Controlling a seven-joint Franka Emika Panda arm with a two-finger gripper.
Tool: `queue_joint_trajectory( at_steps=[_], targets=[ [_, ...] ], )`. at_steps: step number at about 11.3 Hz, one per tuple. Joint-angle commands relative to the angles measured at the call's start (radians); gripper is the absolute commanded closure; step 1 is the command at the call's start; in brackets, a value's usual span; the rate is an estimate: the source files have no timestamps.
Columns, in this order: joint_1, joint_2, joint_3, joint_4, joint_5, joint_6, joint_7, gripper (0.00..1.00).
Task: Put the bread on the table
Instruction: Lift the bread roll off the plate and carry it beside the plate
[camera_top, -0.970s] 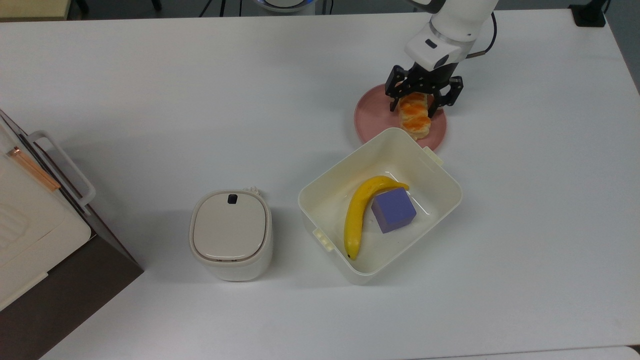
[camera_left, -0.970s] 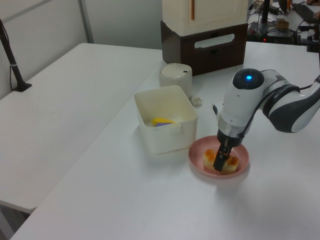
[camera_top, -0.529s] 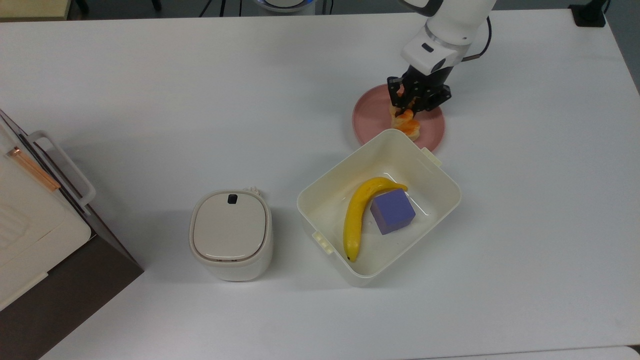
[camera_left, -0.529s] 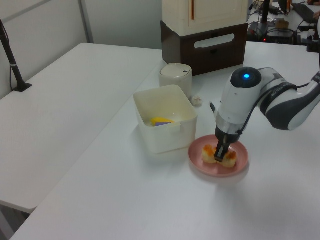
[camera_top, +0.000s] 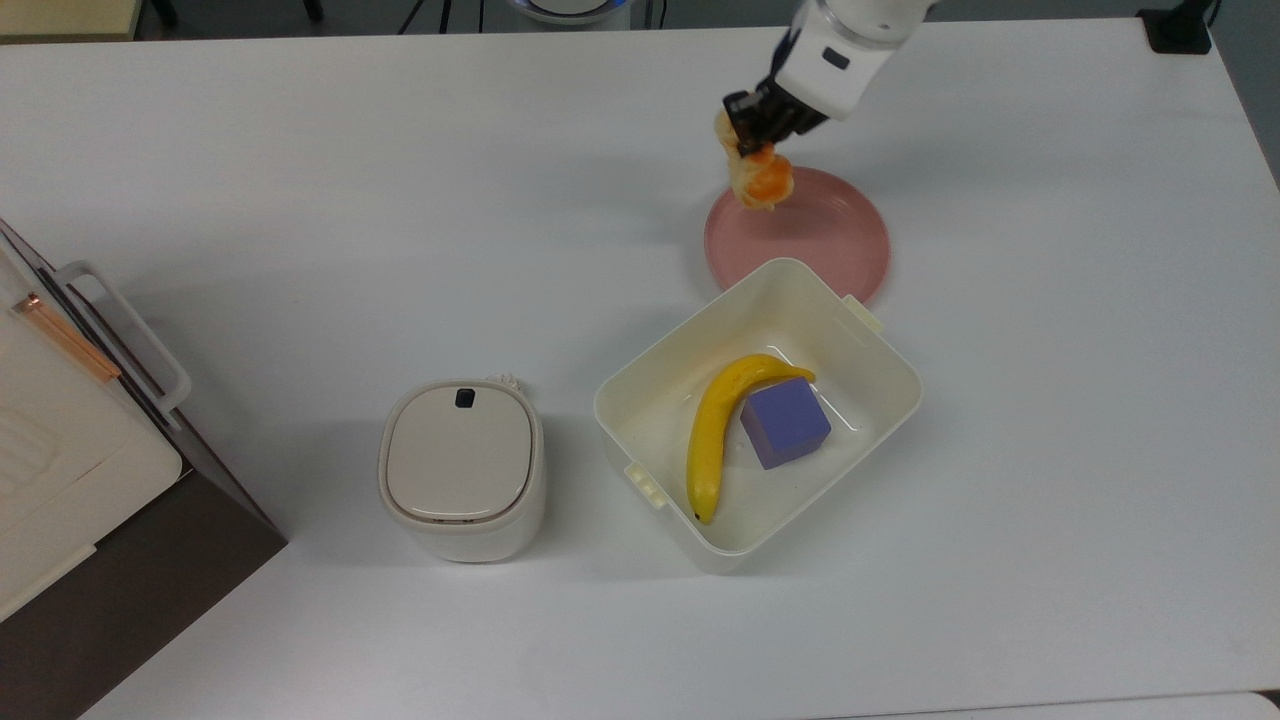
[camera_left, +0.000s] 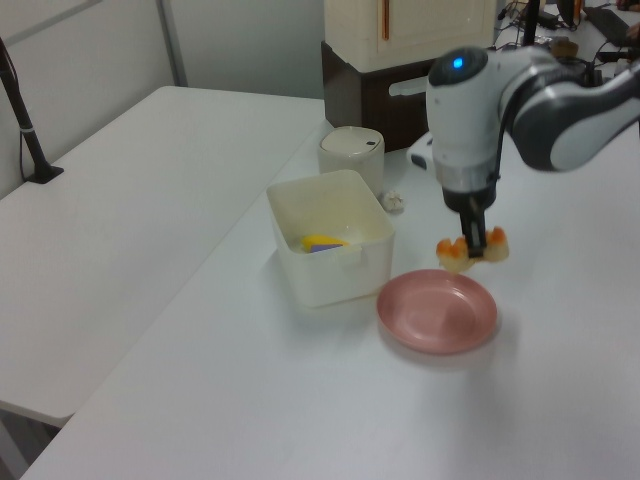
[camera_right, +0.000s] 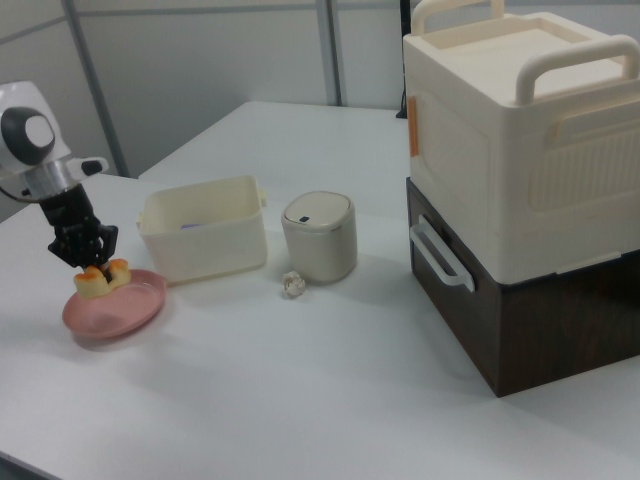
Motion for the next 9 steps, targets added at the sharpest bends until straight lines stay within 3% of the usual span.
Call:
queue_joint_trajectory(
  at_steps=[1, 4, 7, 9],
  targets=[
    [-0.123, -0.025, -0.005, 0.0, 0.008, -0.026, -0.136, 1.0],
    [-0.28, -0.011, -0.008, -0.011, -0.023, 0.04, -0.182, 1.0],
    [-0.302, 0.027, -0.015, -0.087, -0.116, 0.1, -0.165, 1.0],
    [-0.299, 0.05, -0.015, -0.118, -0.13, 0.149, -0.145, 1.0]
  ],
)
